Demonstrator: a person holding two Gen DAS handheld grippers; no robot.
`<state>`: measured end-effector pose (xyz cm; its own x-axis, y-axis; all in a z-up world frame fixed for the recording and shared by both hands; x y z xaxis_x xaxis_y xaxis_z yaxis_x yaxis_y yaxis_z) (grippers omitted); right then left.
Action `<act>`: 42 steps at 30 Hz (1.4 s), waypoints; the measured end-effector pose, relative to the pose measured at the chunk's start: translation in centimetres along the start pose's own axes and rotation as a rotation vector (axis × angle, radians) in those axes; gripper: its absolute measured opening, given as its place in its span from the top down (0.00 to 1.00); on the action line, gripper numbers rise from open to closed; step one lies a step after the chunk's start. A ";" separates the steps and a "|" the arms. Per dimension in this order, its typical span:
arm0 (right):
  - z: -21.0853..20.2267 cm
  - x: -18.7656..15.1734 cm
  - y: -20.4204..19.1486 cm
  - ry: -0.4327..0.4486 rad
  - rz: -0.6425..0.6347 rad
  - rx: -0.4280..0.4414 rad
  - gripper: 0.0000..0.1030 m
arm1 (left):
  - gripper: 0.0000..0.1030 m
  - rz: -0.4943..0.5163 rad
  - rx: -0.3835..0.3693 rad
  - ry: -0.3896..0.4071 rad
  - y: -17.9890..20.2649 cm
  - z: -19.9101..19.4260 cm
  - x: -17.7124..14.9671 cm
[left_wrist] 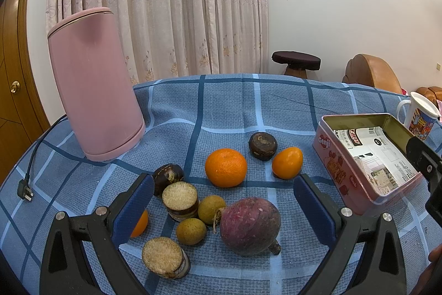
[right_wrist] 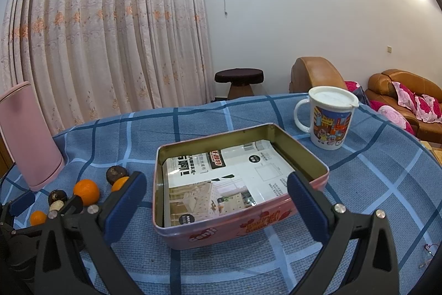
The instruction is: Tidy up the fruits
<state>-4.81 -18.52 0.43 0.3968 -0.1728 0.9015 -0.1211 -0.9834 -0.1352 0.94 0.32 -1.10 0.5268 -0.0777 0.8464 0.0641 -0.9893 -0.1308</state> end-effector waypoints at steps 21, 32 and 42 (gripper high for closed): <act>-0.1 -0.1 -0.5 0.003 -0.017 0.019 0.00 | 0.01 0.001 -0.004 -0.005 0.1 -0.1 0.0; -0.1 -0.3 -1.0 0.001 -0.040 0.043 0.00 | 0.01 0.005 -0.005 -0.012 0.0 -0.1 0.0; 0.4 -0.8 -2.5 -0.045 -0.088 0.183 0.22 | 0.01 0.000 -0.030 -0.016 -4.1 0.9 1.1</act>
Point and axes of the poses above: each gripper's, at about its wrist camera, not at the fingertips, and z roughly the way its jaws point, y to its right, x to its top, the point moved 1 cm from there along z, roughly the way its jaws point, and after that the axes turned 9 degrees about x, right-handed, at the moved point
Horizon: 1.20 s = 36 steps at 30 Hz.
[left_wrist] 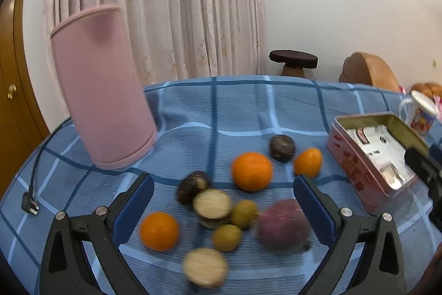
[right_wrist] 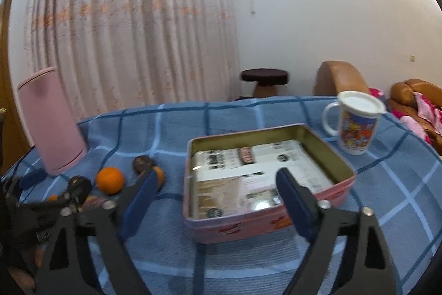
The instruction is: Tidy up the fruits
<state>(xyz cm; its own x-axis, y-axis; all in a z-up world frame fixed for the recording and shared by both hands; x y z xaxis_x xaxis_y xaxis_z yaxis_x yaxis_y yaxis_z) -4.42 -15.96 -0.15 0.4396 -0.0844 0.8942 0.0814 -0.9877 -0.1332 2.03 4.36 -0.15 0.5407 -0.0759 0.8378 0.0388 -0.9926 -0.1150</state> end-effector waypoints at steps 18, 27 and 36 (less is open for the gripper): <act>7.4 -2.1 -8.6 -0.329 -0.137 0.353 0.30 | 0.01 -0.119 0.047 -0.083 -10.3 2.8 0.1; 10.5 -3.2 -10.2 -0.455 -0.158 0.328 0.40 | 0.01 -0.053 -0.095 -0.164 -11.2 3.6 -1.1; 8.9 -3.3 -9.7 -0.418 -0.114 0.363 0.47 | 0.01 0.069 -0.186 -0.175 -8.2 3.2 -1.7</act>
Point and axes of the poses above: each gripper's, at about its wrist camera, not at the fingertips, and z roughly the way its jaws point, y to its right, x to its top, the point moved 1 cm from there along z, roughly the way its jaws point, and after that the axes turned 9 degrees about x, right-handed, at the moved point
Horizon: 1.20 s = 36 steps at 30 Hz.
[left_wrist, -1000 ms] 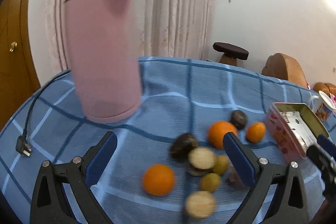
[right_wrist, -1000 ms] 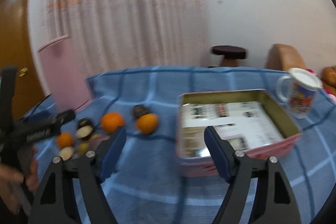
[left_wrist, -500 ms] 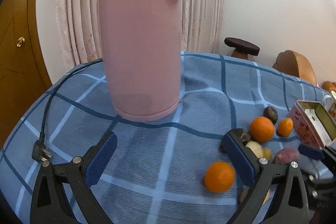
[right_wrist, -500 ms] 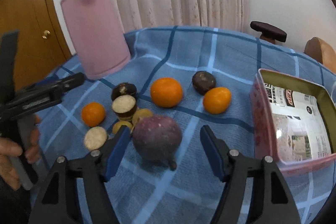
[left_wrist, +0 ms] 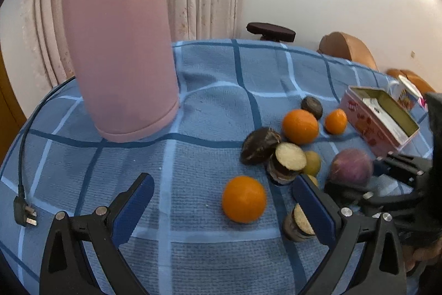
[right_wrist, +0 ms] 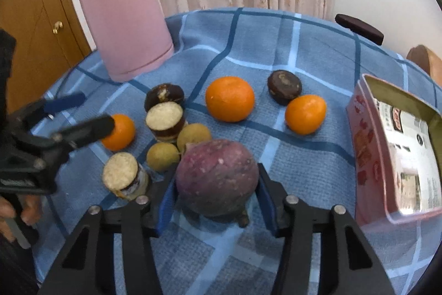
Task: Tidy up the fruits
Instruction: 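Grasp the purple round fruit with the right tool while the left tool grasps an orange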
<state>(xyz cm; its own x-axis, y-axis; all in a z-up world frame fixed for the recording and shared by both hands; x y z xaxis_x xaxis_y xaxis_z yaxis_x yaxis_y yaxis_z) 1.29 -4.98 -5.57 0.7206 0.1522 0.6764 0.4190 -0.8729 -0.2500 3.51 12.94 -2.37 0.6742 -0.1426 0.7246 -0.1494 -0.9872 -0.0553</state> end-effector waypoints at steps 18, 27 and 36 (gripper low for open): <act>-1.2 0.1 1.5 0.063 0.075 -0.005 0.47 | 0.64 0.038 -0.026 -0.100 1.3 2.6 -1.0; -3.6 0.4 0.6 0.185 0.026 -0.007 0.47 | 0.64 -0.154 0.019 0.075 -1.4 0.2 0.0; -7.1 1.3 1.4 0.322 -0.022 -0.136 0.47 | 0.64 -0.141 0.078 0.258 1.6 -2.4 0.9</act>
Point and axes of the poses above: each gripper's, at about its wrist camera, not at the fingertips, and z roughly the way its jaws point, y to its right, x to its top, the point moved 1 cm from there along z, roughly the way its jaws point, and after that the axes turned 9 degrees about x, right-handed, at the moved point
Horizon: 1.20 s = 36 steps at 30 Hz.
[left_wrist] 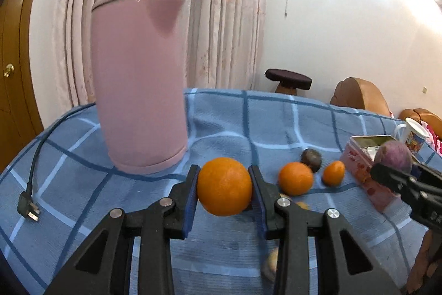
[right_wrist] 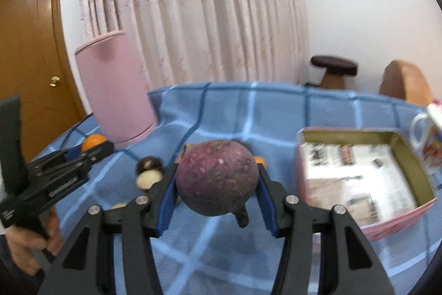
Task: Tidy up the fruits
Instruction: 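Grasp the purple round fruit with the right tool while the left tool grasps an orange, then carry both fruits over the pink tin and open both tools to drop them in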
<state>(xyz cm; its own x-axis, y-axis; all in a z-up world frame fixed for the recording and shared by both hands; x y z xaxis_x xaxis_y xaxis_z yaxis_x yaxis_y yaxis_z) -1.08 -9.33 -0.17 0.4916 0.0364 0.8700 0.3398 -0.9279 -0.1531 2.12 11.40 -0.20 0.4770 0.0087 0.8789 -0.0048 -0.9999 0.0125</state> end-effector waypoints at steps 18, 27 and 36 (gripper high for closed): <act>-5.4 0.2 12.4 0.051 0.068 -0.287 0.46 | 0.64 0.068 -0.145 0.011 12.2 -1.8 0.3; -6.7 -0.2 16.6 0.032 0.089 -0.345 0.46 | 0.64 0.139 -0.202 0.005 20.0 -1.5 0.5; -5.8 -0.7 17.7 -0.034 0.077 -0.318 0.46 | 0.64 0.167 -0.179 -0.083 24.9 0.8 -0.1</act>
<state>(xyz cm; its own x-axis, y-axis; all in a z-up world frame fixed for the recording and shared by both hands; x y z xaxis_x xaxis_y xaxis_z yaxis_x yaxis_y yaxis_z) -0.06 -27.97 -0.78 0.5341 -0.0311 0.8448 0.0362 -0.9976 -0.0596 2.68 -13.54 -0.35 0.5266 -0.1645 0.8341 -0.2417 -0.9696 -0.0387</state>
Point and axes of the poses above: each gripper's, at about its wrist camera, not at the fingertips, and z roughly the way its jaws point, y to its right, x to its top, the point moved 1 cm from there along z, roughly the way its jaws point, and after that the axes turned 9 degrees about x, right-handed, at the moved point
